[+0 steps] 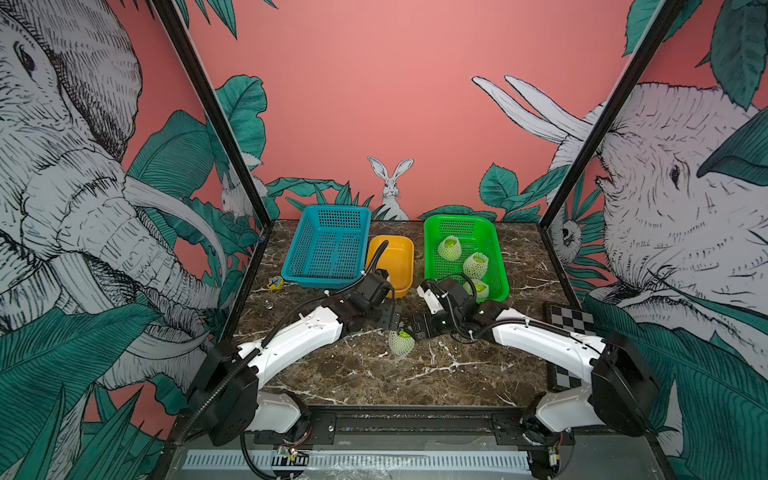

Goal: Sleeve custard apples in foam nets
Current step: Put on the foam net on the custard apple, then pick up the custard apple from the center of the board.

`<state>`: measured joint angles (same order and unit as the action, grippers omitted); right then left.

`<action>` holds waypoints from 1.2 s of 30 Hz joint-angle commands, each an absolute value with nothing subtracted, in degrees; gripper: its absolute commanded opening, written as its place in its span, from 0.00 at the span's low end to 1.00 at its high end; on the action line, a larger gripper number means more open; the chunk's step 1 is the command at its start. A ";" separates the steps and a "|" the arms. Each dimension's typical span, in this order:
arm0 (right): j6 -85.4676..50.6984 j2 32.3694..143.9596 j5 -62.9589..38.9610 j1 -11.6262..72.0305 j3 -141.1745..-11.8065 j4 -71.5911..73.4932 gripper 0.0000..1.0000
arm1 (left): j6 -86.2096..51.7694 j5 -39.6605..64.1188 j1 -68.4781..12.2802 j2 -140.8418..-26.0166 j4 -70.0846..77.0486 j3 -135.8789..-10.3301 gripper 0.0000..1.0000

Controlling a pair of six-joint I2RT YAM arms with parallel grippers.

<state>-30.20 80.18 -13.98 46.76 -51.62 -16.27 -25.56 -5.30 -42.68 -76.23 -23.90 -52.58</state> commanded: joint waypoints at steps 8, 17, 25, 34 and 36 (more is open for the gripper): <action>-31.73 81.80 -10.08 53.48 -49.06 -10.48 0.99 | -27.87 -2.30 -33.57 -72.75 -14.90 -47.99 0.99; -32.87 90.52 -8.16 54.03 -52.13 -8.39 0.99 | -29.02 0.60 -31.63 -73.19 -10.73 -45.03 0.99; -32.89 95.52 -8.77 54.05 -53.95 -6.33 0.97 | -29.12 1.27 -31.04 -72.56 -9.24 -43.46 0.99; -33.55 99.05 -8.70 54.03 -54.71 -6.78 0.85 | -28.49 2.21 -29.89 -71.90 -9.49 -43.18 0.99; -34.05 98.79 -8.79 54.05 -54.49 -6.21 0.80 | -28.55 2.28 -29.75 -71.88 -9.40 -42.98 0.99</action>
